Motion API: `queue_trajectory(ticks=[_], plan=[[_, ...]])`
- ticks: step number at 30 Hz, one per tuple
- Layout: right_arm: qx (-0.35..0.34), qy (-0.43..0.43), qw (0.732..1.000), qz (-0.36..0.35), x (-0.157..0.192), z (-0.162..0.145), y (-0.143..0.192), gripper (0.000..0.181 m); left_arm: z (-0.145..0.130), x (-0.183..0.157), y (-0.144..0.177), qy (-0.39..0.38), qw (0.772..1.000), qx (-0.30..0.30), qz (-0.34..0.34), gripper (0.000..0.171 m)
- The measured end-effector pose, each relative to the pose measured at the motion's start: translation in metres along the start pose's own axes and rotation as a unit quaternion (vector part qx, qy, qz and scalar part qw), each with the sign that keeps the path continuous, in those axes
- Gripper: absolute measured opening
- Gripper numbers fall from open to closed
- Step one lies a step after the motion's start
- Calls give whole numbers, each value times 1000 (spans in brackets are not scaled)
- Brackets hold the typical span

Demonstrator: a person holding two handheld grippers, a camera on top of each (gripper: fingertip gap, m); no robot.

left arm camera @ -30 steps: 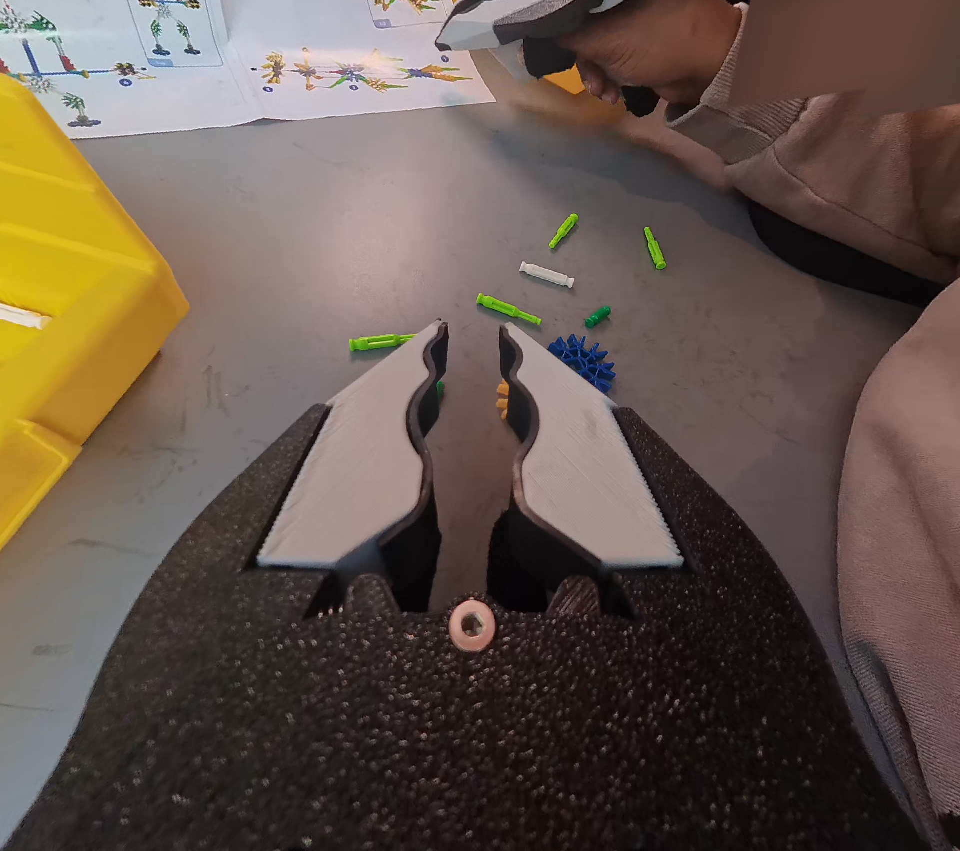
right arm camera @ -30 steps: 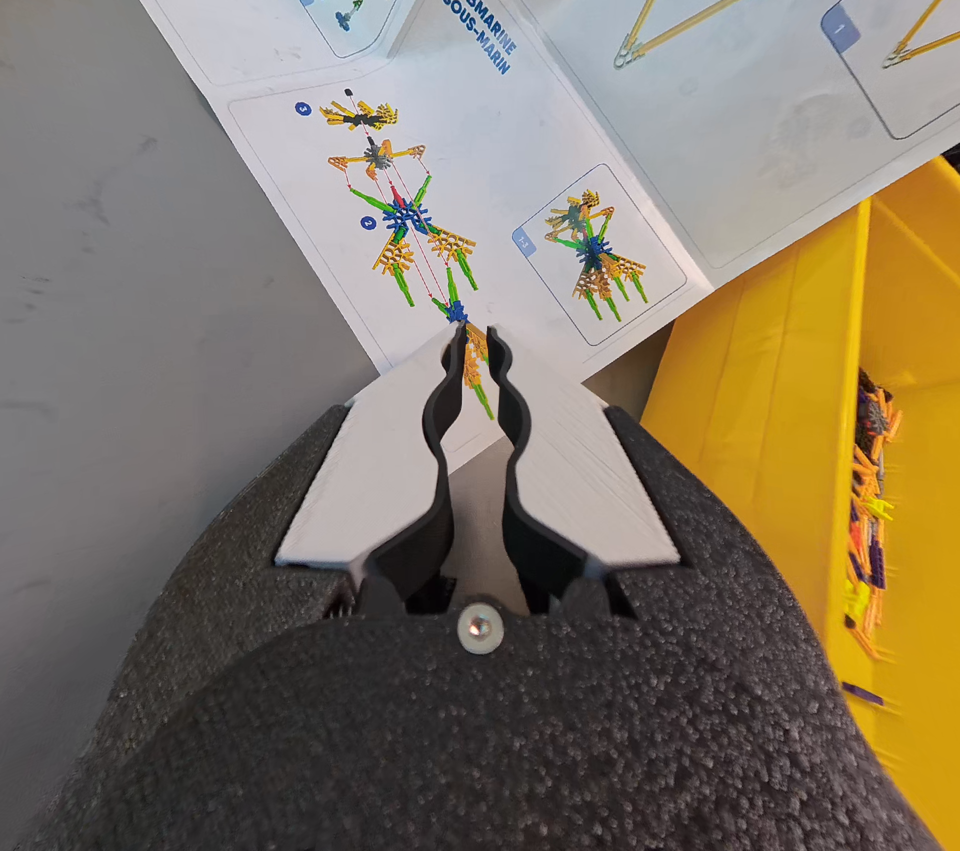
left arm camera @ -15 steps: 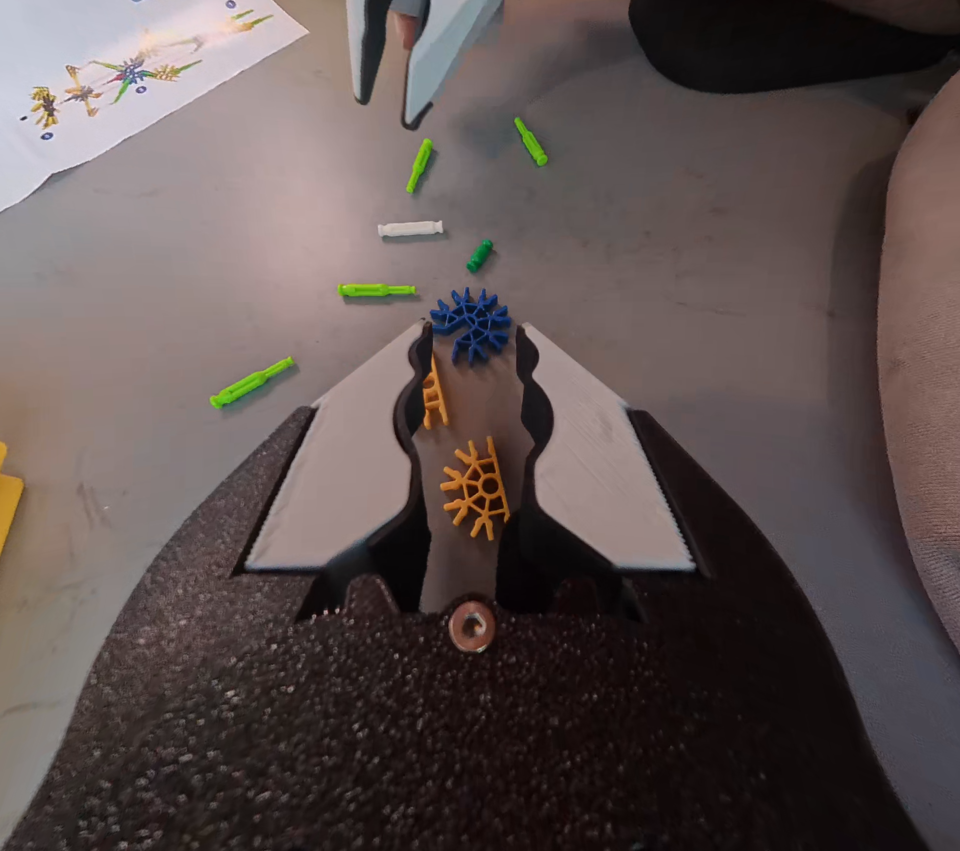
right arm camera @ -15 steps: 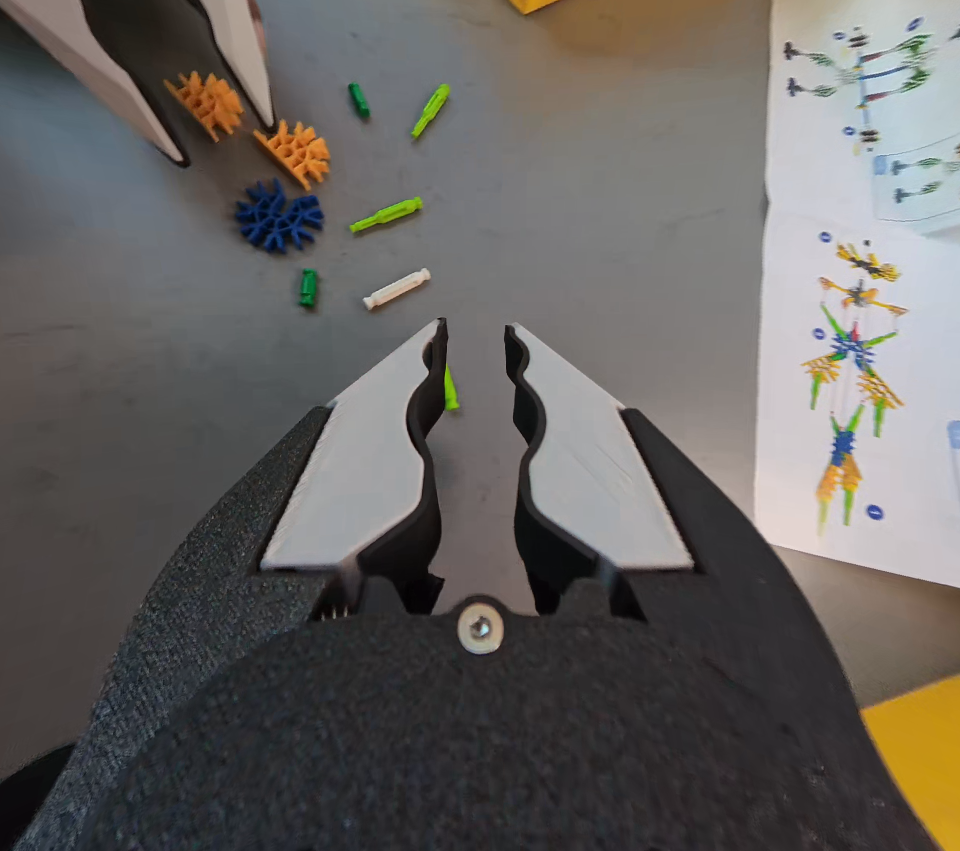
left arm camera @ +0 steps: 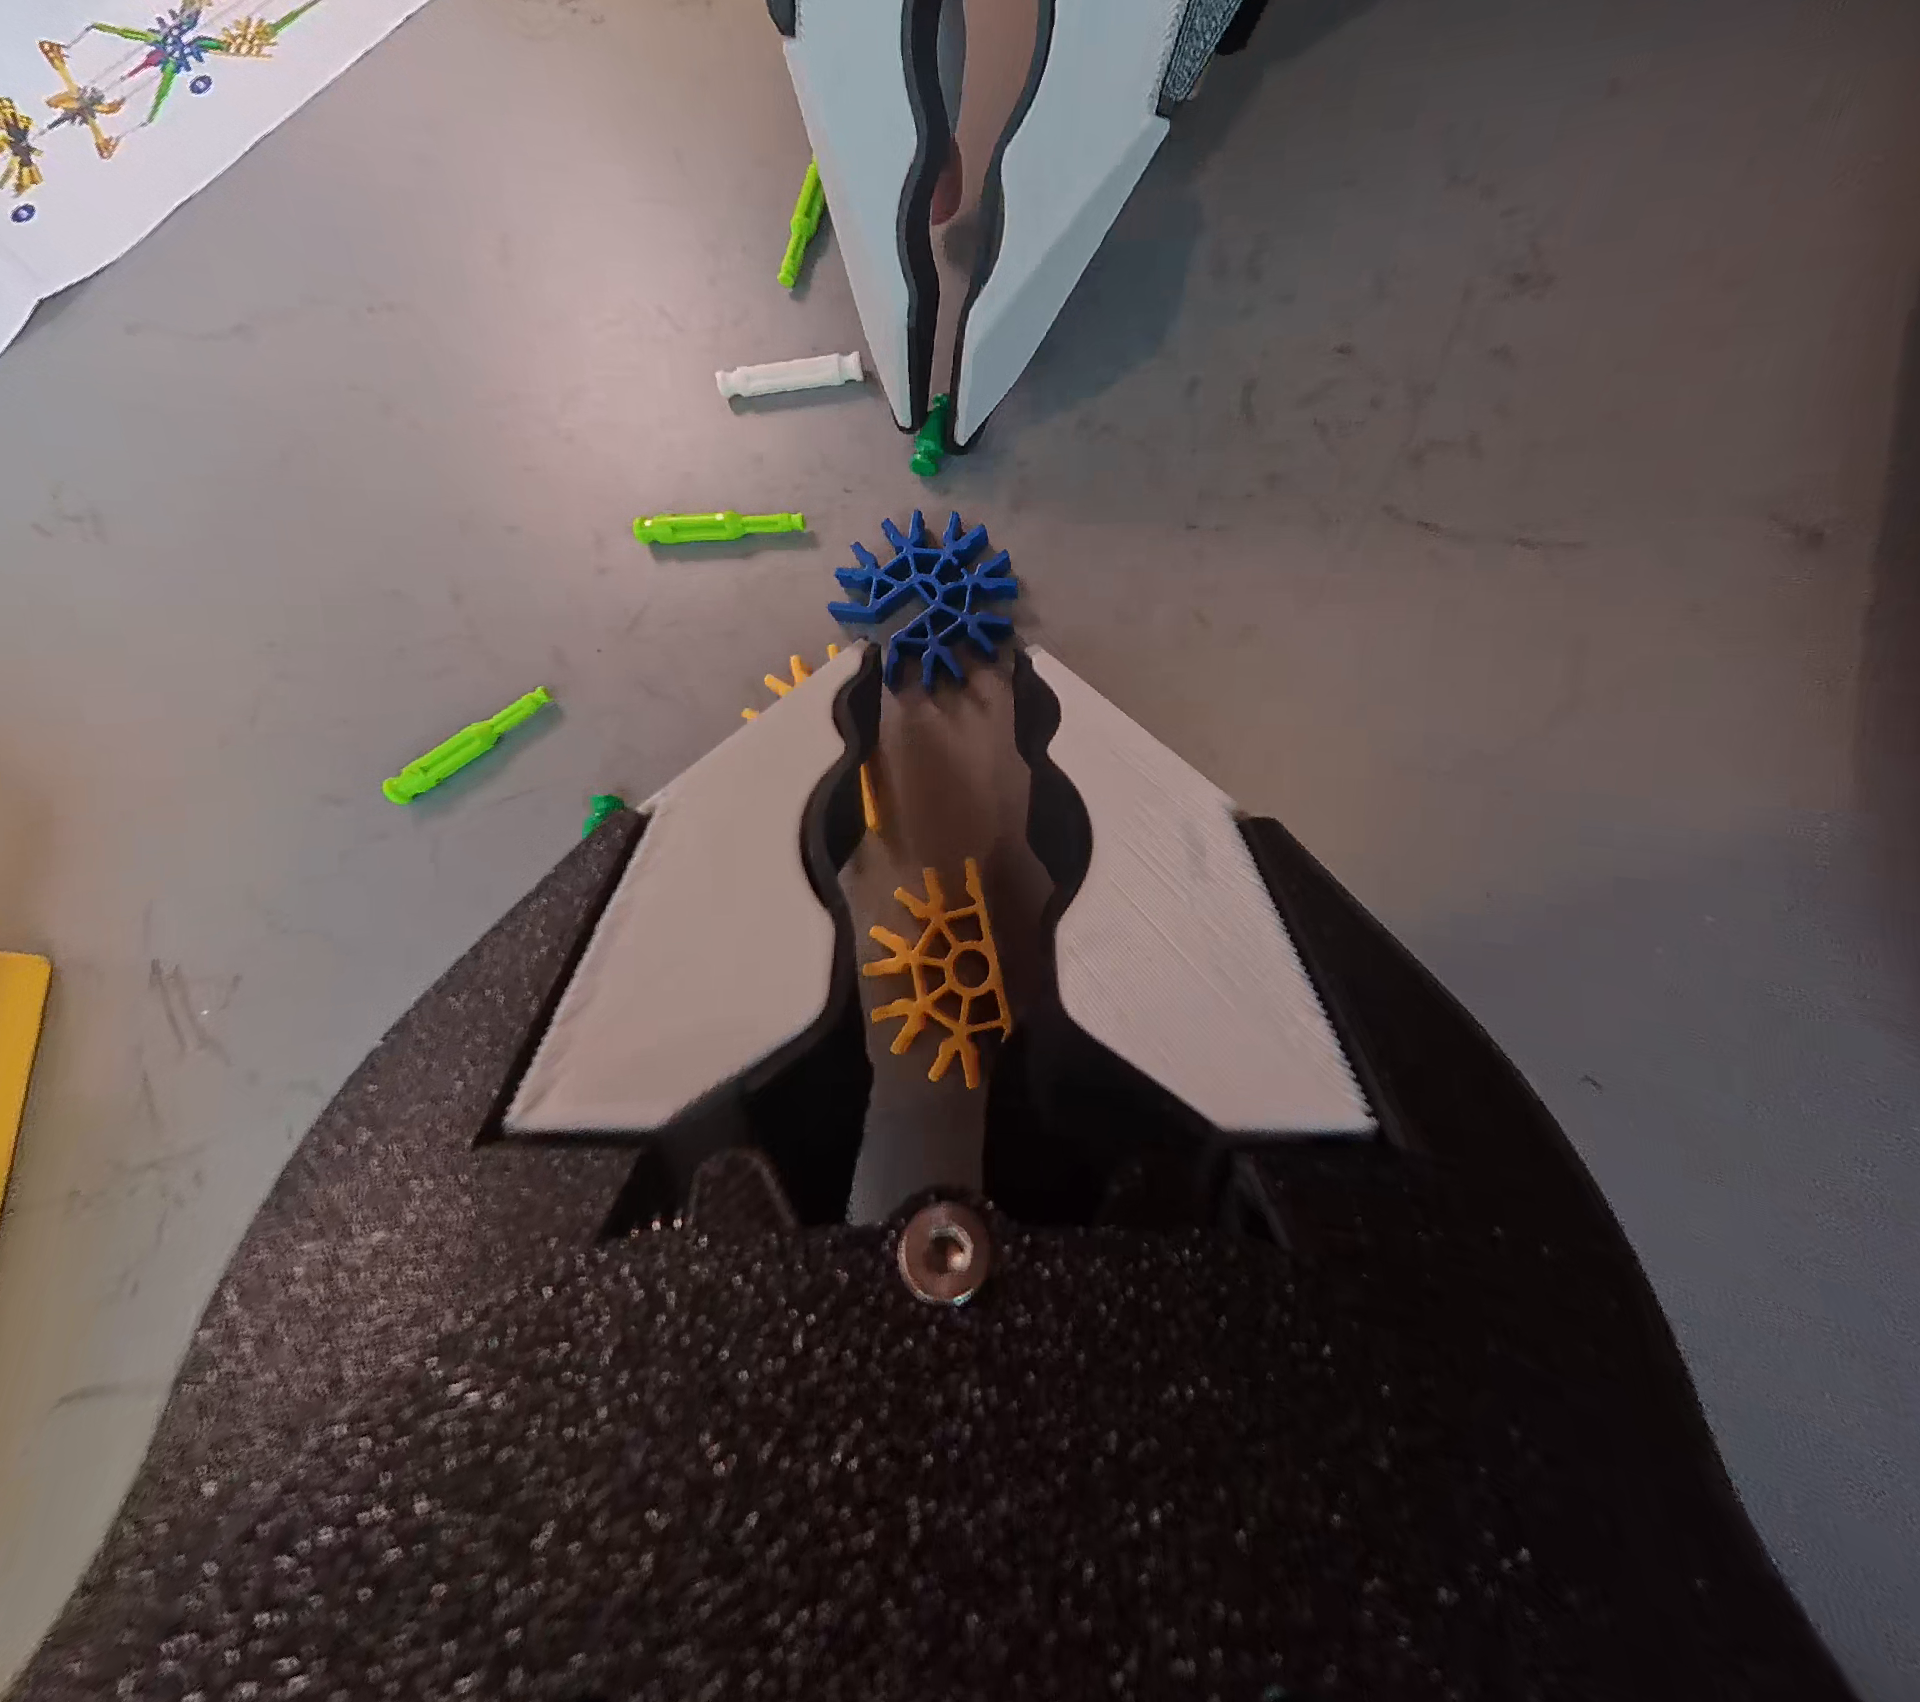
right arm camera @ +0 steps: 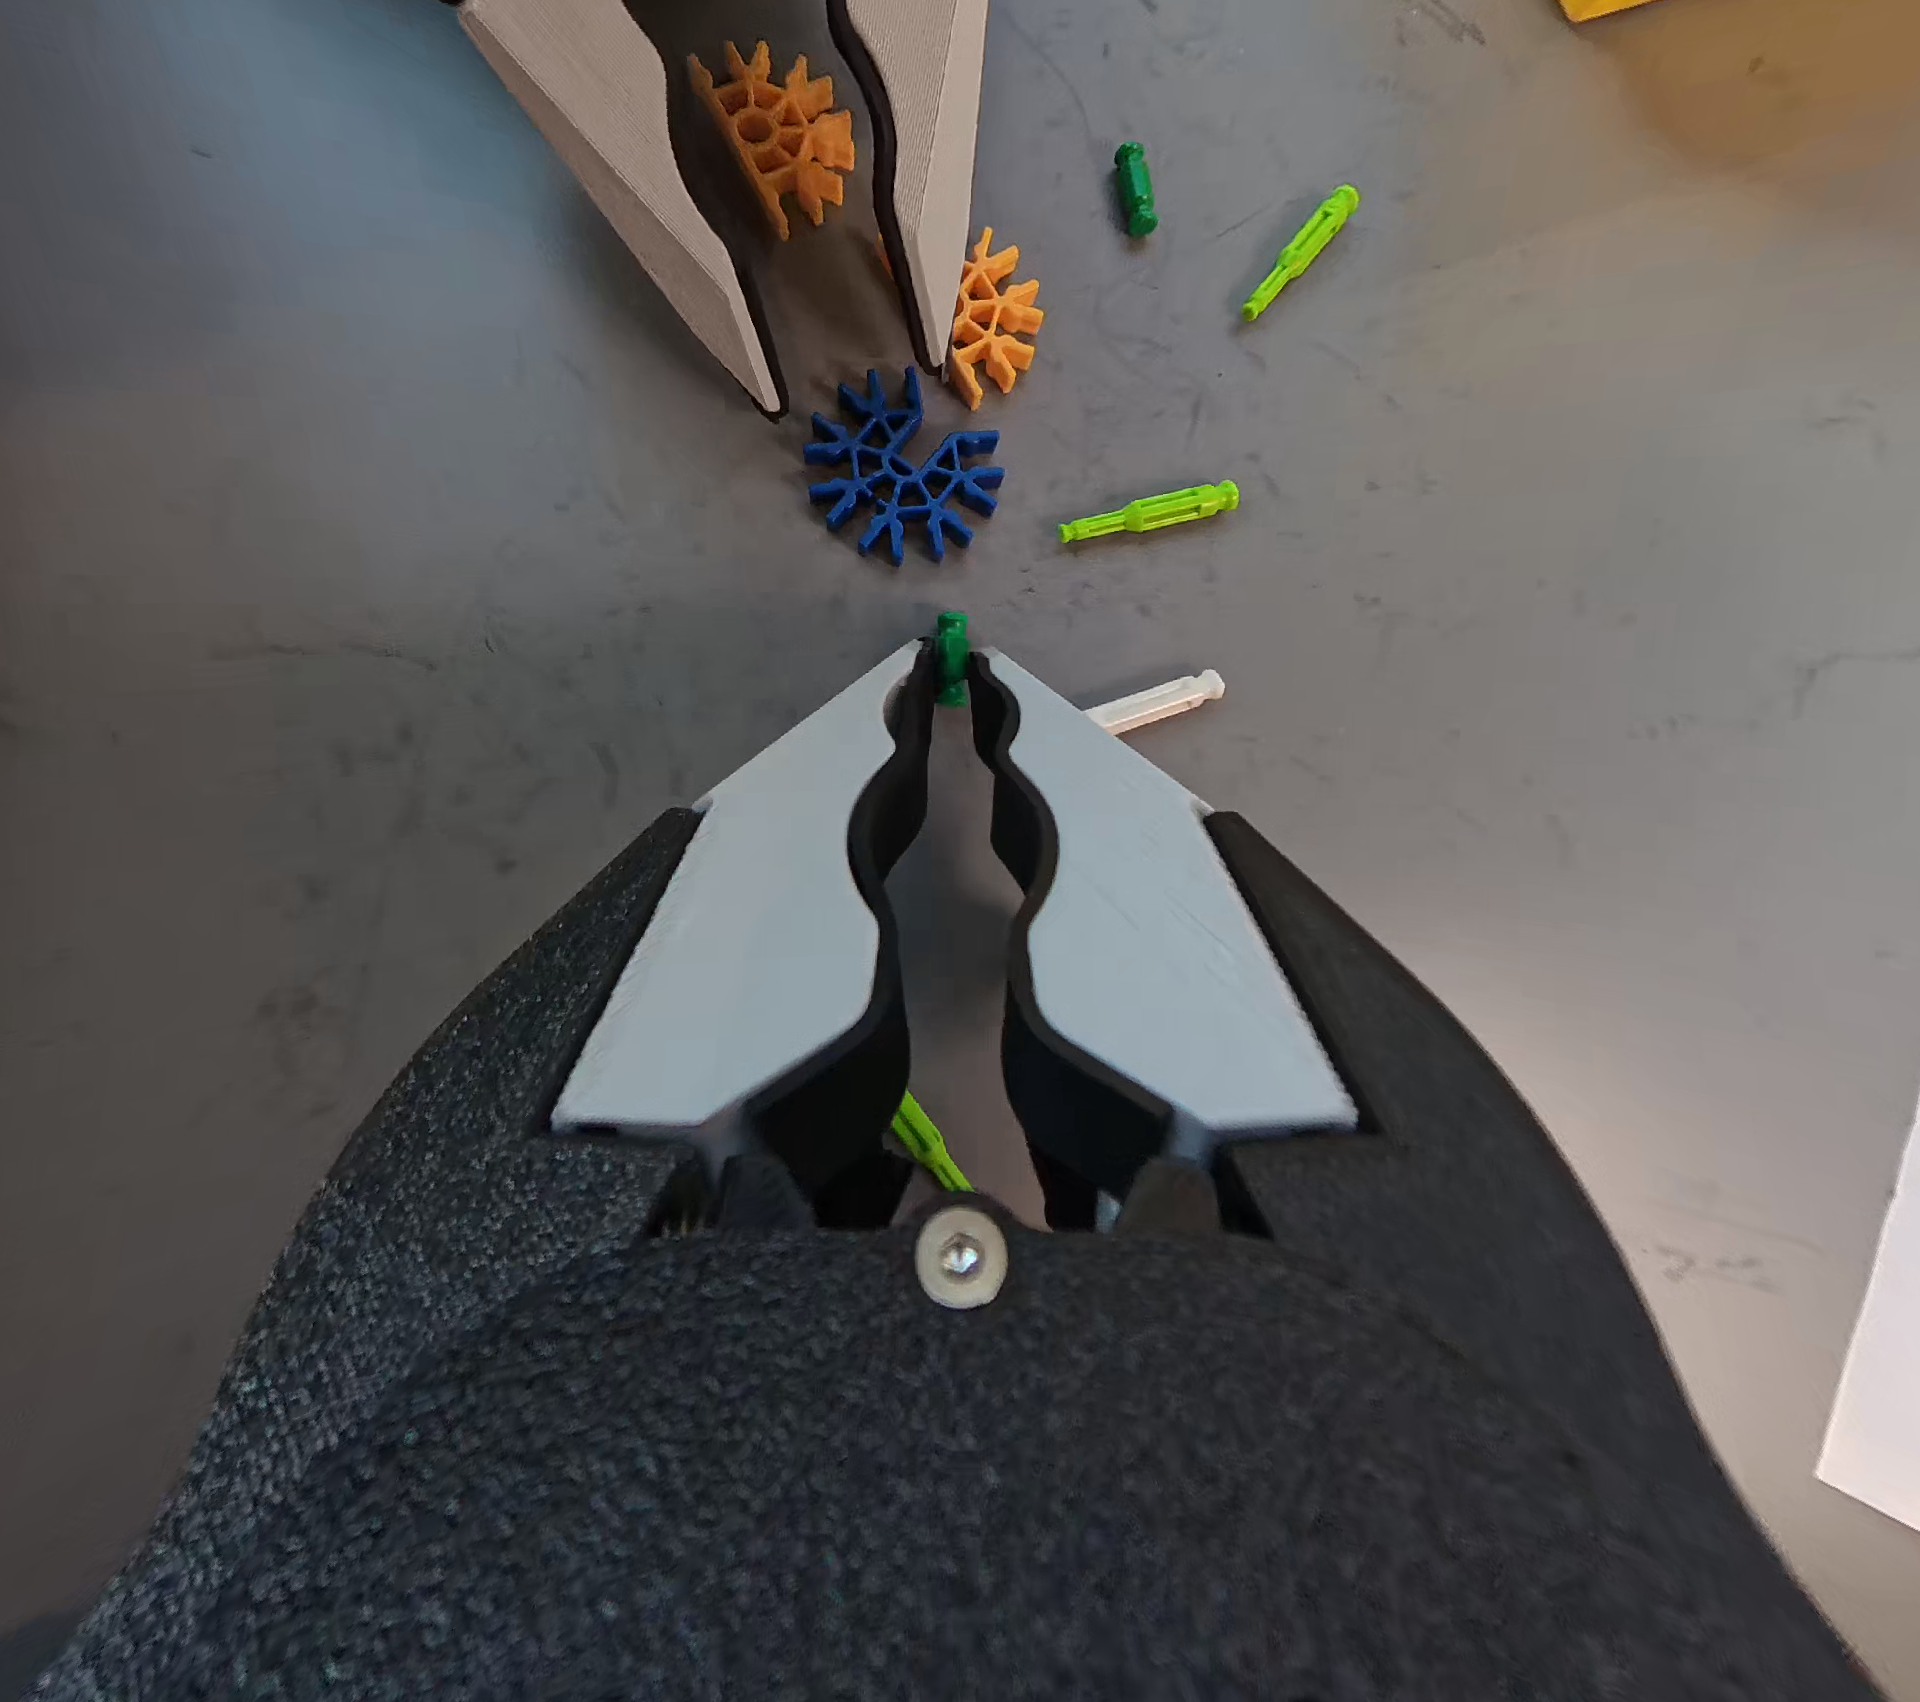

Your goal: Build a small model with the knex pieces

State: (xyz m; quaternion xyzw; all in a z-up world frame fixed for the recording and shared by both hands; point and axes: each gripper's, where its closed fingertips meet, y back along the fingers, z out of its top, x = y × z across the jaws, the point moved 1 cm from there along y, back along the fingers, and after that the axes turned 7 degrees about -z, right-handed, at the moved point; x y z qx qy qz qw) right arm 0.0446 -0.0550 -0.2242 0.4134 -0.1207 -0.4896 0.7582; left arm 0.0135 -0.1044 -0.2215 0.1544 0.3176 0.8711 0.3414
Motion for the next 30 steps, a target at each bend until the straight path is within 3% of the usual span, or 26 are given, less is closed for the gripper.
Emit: queue_trajectory(ticks=[7,12,19,30], plan=[[-61,4,998,-3,-3,34,7,4,2,-1,-5,-4,1000,-1,-2,15],[-27,36,999,12,4,33,-10,4,2,-2,-5,-11,1000,0,-2,14],[-18,34,999,9,-9,28,-8,4,2,-7,-4,-18,1000,1,-12,14],[12,89,990,108,3,28,-8,4,2,-12,-2,-24,999,-5,-26,12]])
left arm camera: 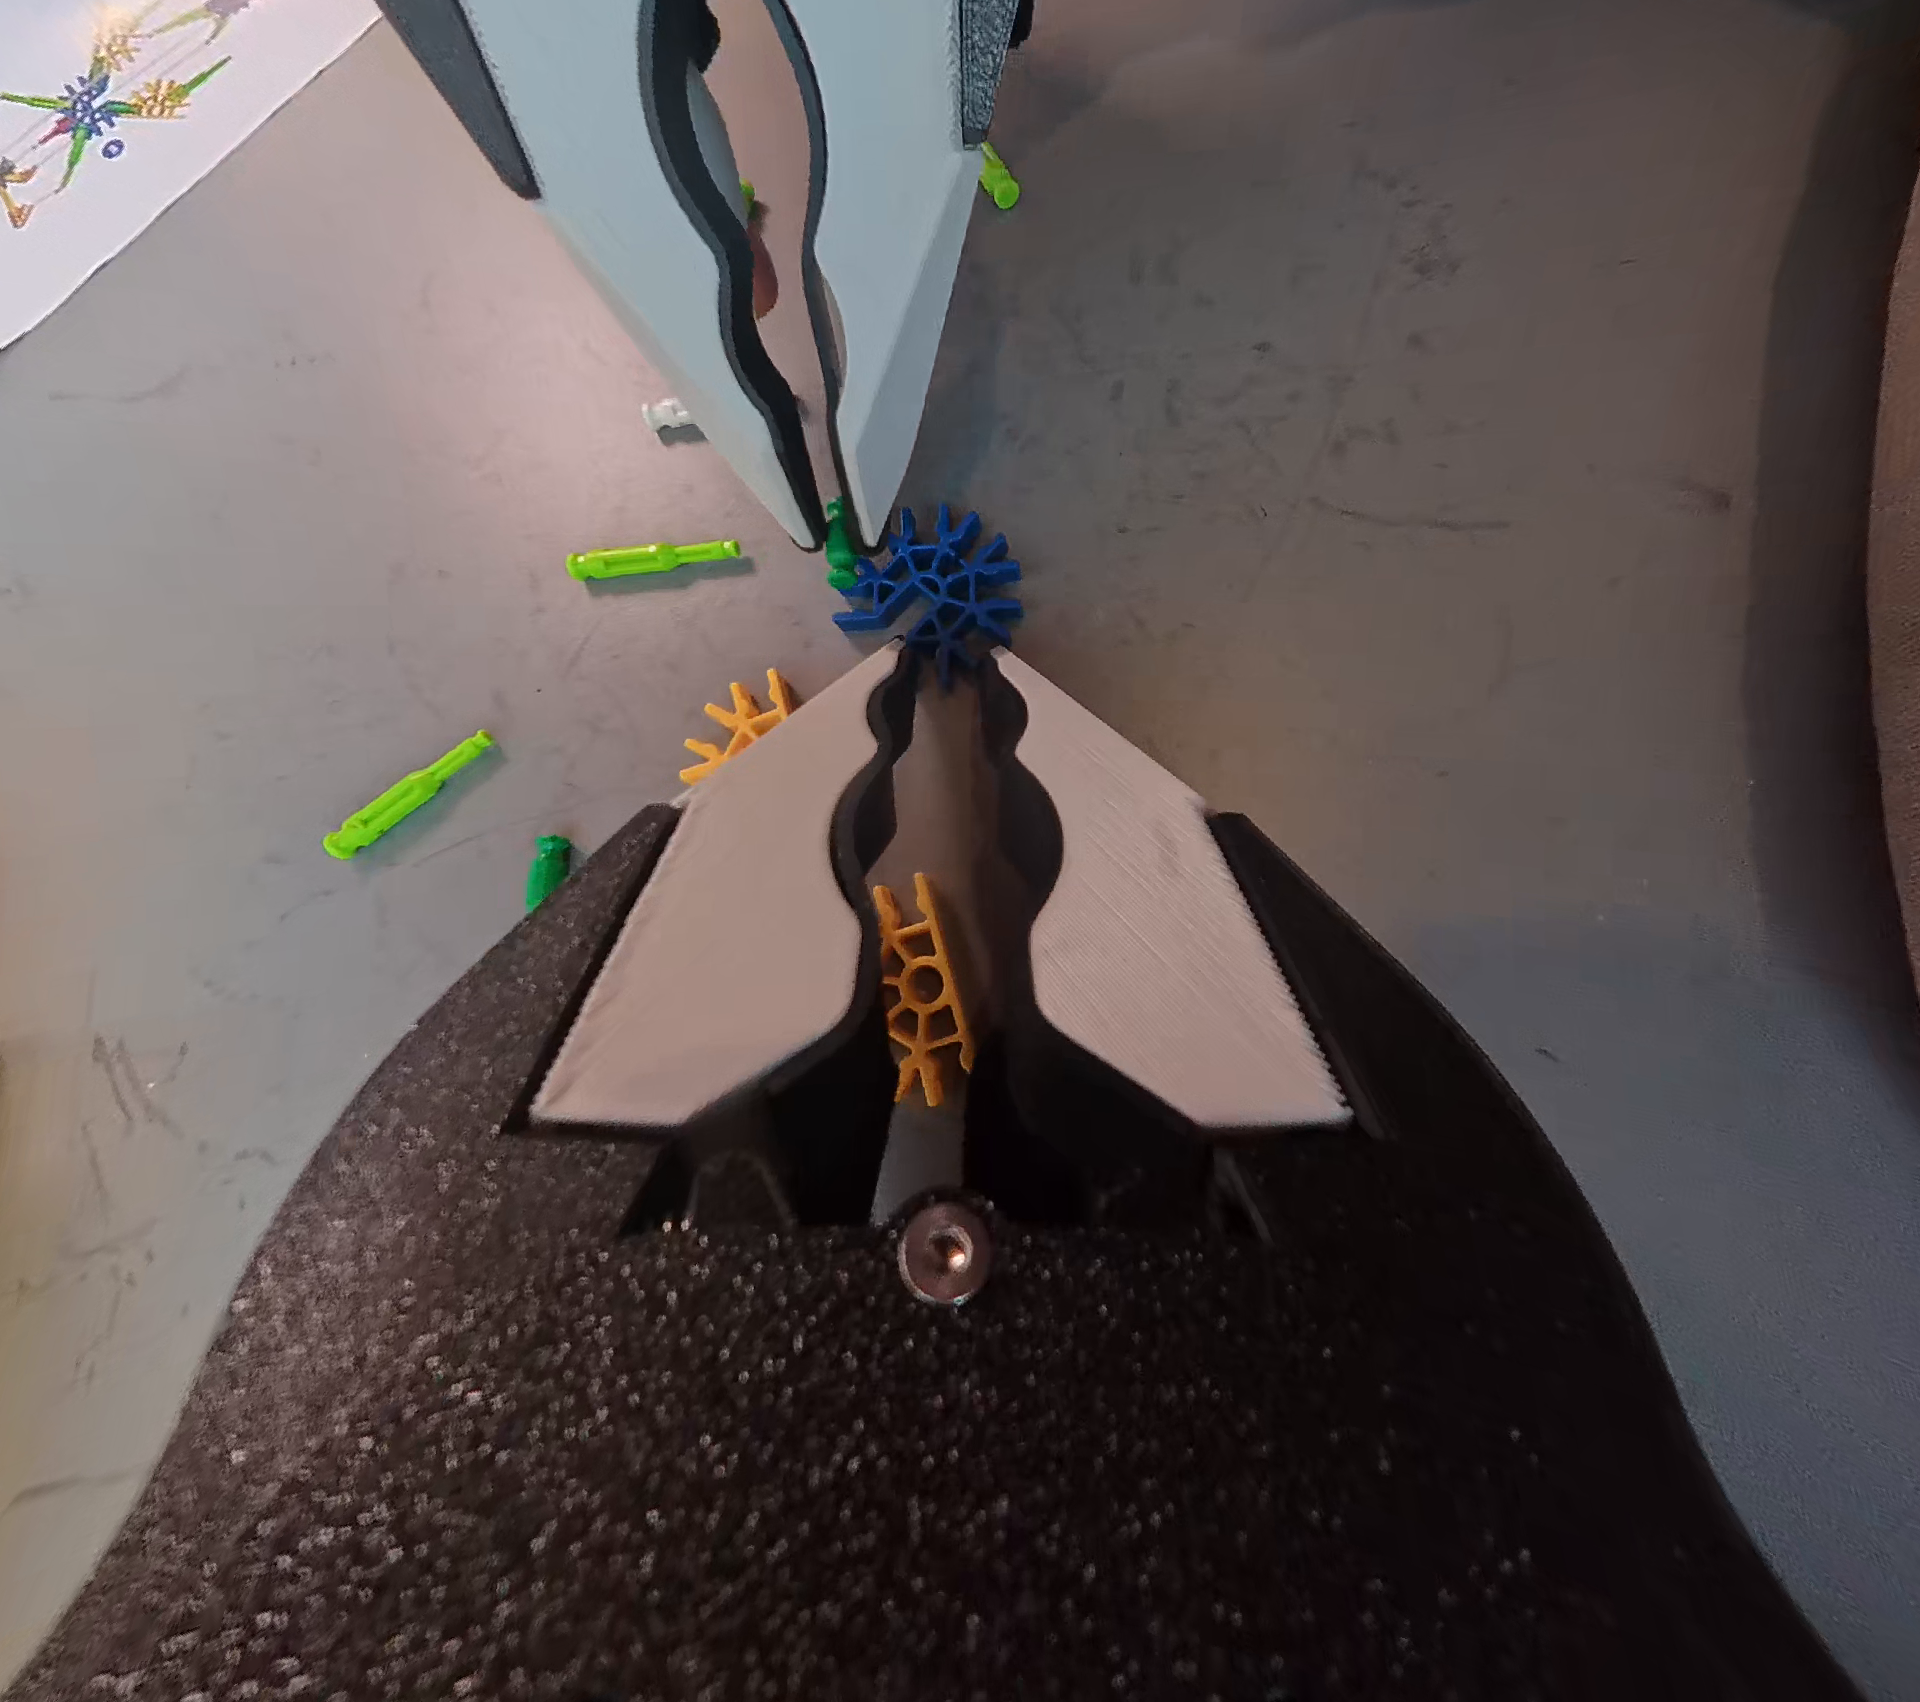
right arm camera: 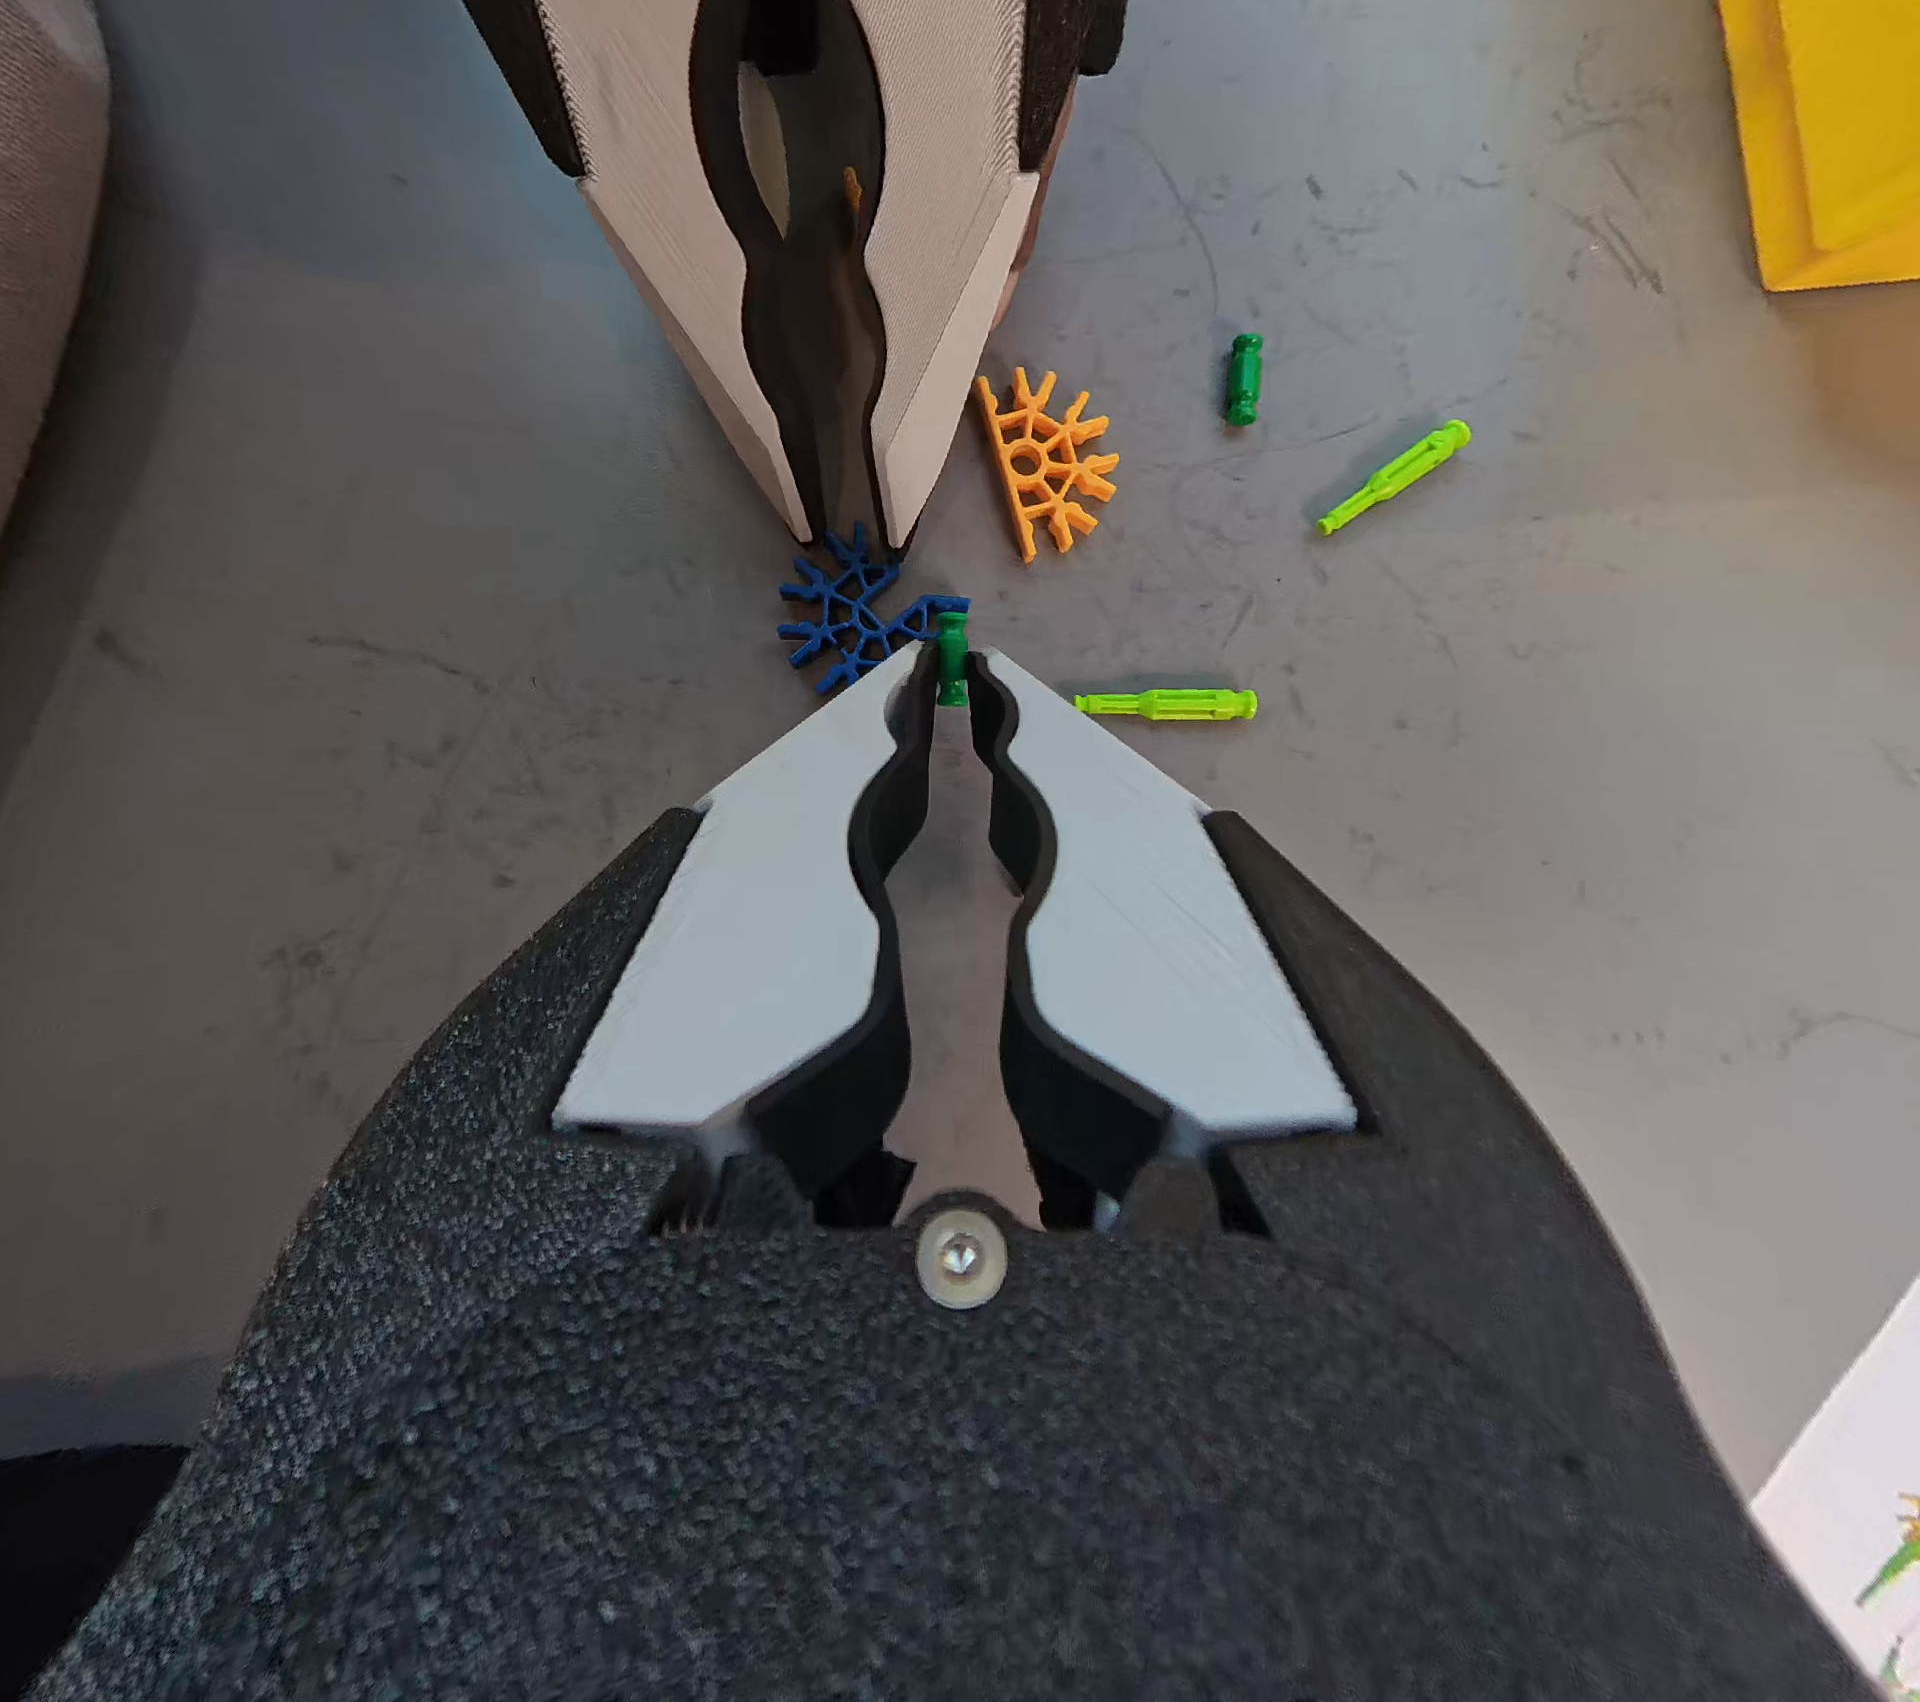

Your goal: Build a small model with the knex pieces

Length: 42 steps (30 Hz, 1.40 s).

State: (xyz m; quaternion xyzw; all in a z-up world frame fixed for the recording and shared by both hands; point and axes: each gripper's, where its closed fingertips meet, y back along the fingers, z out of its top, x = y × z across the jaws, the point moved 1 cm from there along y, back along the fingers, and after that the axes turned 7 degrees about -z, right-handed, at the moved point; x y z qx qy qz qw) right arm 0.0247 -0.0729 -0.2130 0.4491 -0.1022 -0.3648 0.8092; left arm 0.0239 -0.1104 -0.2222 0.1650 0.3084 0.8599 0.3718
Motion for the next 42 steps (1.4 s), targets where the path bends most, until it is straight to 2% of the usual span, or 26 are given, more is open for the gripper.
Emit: queue_trajectory(ticks=[8,21,42], plan=[[15,-2,1000,13,-6,-4,5,4,-2,-1,2,-1,1000,2,0,12],[8,-19,999,24,8,-7,11,4,1,-1,4,1,1000,-6,-3,17],[13,-20,999,24,15,-7,4,6,-1,-1,1,-8,1000,4,3,14]])
